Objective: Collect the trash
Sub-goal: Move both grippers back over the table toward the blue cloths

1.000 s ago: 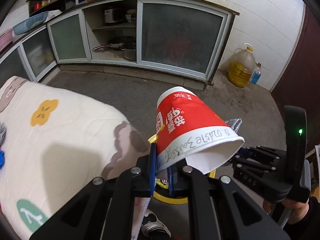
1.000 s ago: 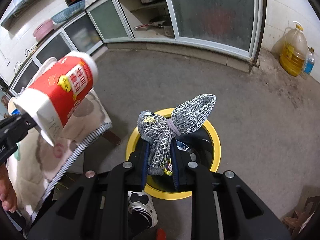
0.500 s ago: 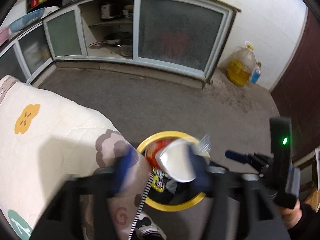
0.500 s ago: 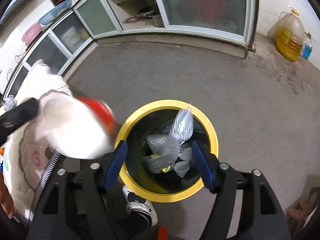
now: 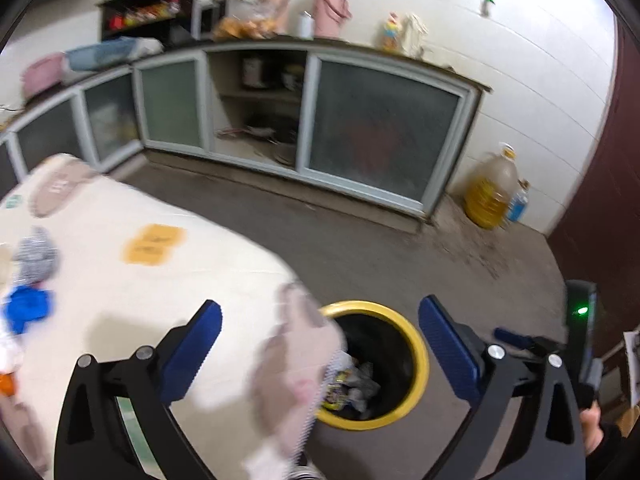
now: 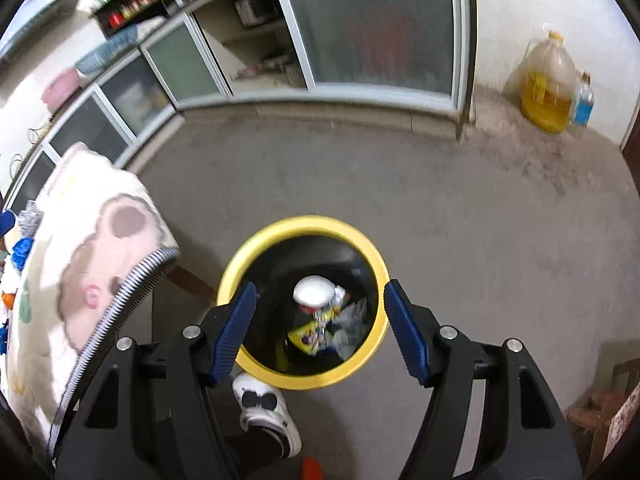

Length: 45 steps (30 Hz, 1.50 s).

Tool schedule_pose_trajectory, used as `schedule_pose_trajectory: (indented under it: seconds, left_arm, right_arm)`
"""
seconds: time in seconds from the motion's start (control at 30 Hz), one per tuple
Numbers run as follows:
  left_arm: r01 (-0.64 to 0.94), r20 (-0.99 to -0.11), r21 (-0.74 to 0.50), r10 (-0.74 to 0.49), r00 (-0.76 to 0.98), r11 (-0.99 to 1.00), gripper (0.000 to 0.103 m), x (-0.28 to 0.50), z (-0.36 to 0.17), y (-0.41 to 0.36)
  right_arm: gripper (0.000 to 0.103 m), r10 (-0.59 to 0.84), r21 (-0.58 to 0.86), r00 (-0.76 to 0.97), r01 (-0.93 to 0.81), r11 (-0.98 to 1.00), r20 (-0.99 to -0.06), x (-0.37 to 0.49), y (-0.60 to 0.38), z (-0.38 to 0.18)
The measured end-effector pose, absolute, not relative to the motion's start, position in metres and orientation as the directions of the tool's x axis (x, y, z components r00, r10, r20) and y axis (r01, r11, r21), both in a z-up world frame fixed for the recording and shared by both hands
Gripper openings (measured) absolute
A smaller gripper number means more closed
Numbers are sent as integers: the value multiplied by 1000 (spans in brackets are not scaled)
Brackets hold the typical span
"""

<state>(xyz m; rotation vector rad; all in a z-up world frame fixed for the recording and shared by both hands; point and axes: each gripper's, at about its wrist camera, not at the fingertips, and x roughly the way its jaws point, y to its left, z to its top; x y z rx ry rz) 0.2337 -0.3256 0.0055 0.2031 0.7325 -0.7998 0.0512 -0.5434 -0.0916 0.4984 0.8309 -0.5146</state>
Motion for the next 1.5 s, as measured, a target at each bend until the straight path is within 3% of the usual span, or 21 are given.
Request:
schedule_pose_trajectory:
  seconds: [0.23,0.43,0.63,0.93,1.5]
  left_arm:
    - [548,-622,-71,-467,629,834,95,231,43,-199]
    - [332,-570,21,-261,779,943,95,215,57,-80]
    - [173,-579,86,-92,810,981,95,217,49,0]
    - [140,-646,25,-91,758,990,95,242,16,36]
    - [137,-750,-94,-161,641,986,95,293,-34,37]
  right_arm:
    - [64,-229,205,704,474,856,-672,59,-498,-39]
    - [65,-99,168,793,247,955,-601,100,-424,-1]
    - [65,102,158,806,-10,987,-583,161,-332,15]
    - [65,237,125,743,-204,971,-627,244,-228,17]
    - [60,212,23,654,-285,958,-726,352,-185,-22]
